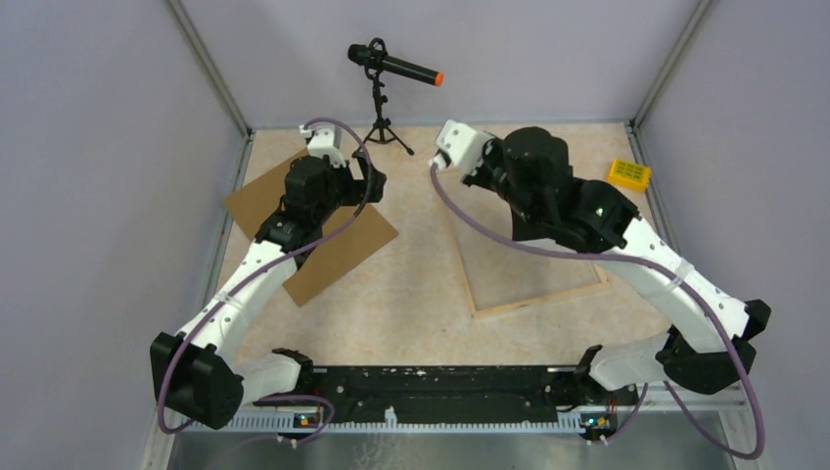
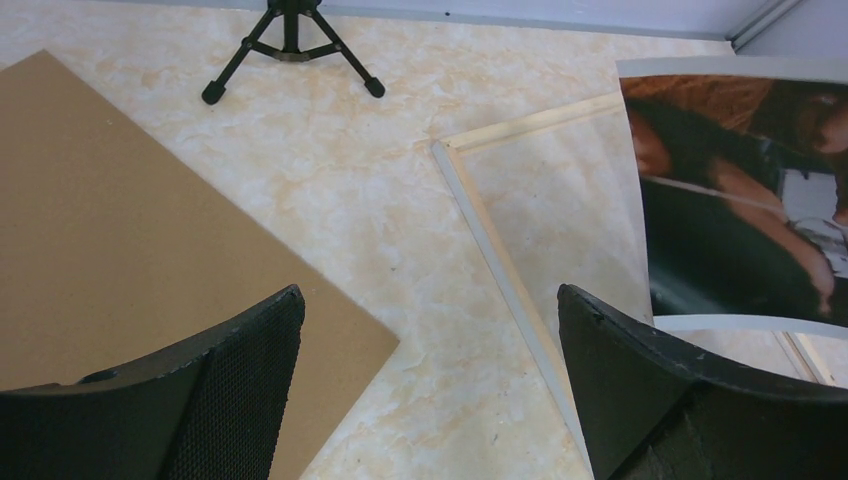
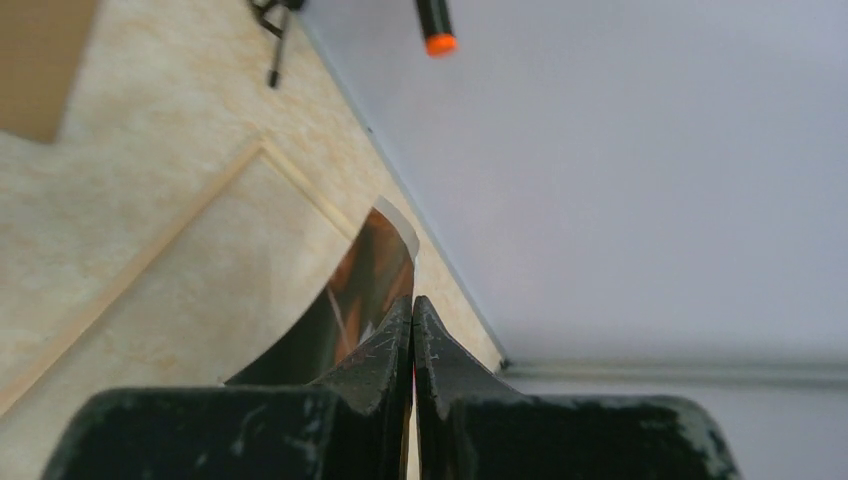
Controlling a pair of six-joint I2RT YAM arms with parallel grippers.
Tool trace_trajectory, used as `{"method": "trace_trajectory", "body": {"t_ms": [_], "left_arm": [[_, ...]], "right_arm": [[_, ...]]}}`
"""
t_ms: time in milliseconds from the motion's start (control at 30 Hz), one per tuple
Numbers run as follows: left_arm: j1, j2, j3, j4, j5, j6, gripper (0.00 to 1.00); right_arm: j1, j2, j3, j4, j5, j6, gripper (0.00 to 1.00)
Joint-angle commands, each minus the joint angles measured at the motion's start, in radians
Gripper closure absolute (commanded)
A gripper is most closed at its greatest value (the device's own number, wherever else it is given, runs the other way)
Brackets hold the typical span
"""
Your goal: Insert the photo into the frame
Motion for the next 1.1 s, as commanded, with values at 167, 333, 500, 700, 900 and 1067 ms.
{"method": "trace_trajectory", "body": {"t_ms": [167,333,500,700,900,1067], "left_arm": [[0.024,-0.015,0.052,-0.019,-0.099,-0.001,0.01],[0.028,-0.004,0.053,-0.028,-0.109,-0.007,0.01],[0.036,0.004,0.052,-0.025,-0.092,-0.013,0.01],[0.040,0.012,0.044,-0.018,-0.075,-0.020,0.01],[0.039,0.007,0.038,-0.012,-0.067,-0.021,0.01],[0.039,0.009,0.039,-0.007,-0.045,-0.026,0.01]], "right_arm": [[0.259,0.005,-0.170,0.016,-0.205,-0.015,1.00],[0.289,0.023,-0.247,-0.001,-0.376,0.044,1.00],[0.298,0.029,-0.325,-0.008,-0.438,0.085,1.00],[0.316,0.050,-0.376,0.062,-0.646,0.161,1.00],[0.319,0.053,-0.469,0.086,-0.555,0.201,1.00],[0.235,-0.063,-0.617,0.146,-0.485,0.269,1.00]]}}
